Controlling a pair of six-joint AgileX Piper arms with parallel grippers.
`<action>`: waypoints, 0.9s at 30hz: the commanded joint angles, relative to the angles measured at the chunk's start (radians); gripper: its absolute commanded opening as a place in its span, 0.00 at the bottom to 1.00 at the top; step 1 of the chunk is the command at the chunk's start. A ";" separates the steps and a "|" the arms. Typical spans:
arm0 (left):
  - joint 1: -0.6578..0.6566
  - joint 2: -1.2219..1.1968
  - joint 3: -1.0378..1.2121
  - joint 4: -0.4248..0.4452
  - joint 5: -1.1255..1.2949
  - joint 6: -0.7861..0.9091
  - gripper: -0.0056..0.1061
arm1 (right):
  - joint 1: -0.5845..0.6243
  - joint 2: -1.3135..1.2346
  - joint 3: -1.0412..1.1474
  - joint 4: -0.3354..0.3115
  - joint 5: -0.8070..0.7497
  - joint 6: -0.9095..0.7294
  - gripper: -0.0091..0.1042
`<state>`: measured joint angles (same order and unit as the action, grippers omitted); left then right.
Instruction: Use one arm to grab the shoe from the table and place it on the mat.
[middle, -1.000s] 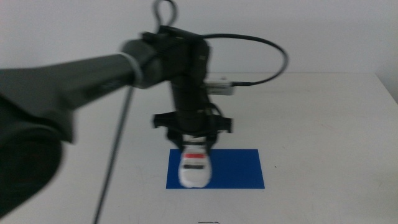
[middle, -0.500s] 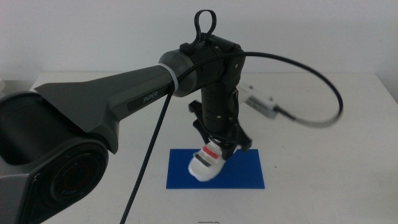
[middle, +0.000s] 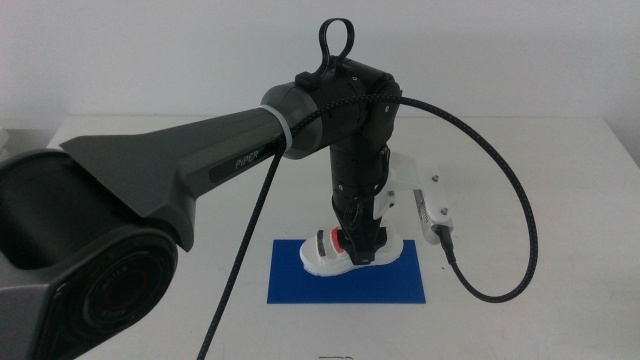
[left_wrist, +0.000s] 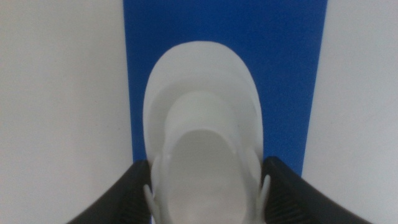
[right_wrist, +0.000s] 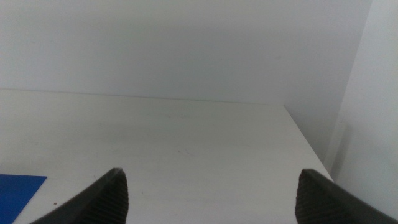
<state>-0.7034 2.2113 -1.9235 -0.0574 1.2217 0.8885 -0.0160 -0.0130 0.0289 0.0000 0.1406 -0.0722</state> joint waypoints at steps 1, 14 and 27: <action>-0.004 -0.065 -0.028 -0.016 0.099 0.004 0.08 | 0.002 -0.019 -0.019 -0.009 -0.076 -0.004 0.91; -0.003 -0.006 -0.028 -0.031 0.099 -0.010 0.08 | 0.002 -0.019 -0.019 -0.009 -0.076 -0.004 0.91; -0.003 0.002 -0.028 -0.016 0.099 -0.055 0.86 | 0.002 -0.019 -0.019 -0.009 -0.076 -0.004 0.91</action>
<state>-0.7034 2.2792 -1.9238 -0.0618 1.2177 0.8457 -0.0160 -0.0130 0.0289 0.0000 0.1406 -0.0722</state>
